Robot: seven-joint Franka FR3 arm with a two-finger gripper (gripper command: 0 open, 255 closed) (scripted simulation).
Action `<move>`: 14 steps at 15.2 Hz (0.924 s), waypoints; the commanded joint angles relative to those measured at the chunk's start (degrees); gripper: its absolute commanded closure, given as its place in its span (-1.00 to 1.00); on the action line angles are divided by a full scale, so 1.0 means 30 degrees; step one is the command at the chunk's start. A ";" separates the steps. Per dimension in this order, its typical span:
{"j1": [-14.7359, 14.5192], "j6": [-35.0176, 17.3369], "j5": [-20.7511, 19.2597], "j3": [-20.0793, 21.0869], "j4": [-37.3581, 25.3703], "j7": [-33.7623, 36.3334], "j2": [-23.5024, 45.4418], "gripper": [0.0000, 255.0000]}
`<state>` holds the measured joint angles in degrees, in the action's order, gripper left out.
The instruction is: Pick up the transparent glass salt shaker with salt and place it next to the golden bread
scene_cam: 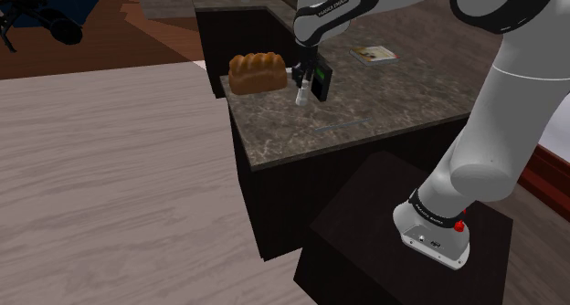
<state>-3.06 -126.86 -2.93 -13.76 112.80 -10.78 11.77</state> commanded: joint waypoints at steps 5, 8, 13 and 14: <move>0.0000 -0.0001 0.0000 0.0000 0.0000 0.0001 -0.0001 -1.00; -0.0144 0.1726 -0.0196 0.0008 -0.0842 0.0135 -0.0896 -1.00; -0.0176 0.2187 -0.0237 0.0018 -0.1102 0.0164 -0.1099 -1.00; -0.0176 0.2187 -0.0237 0.0019 -0.1102 0.0164 -0.1099 -1.00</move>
<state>-3.59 -120.35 -3.64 -13.71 109.51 -10.29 8.49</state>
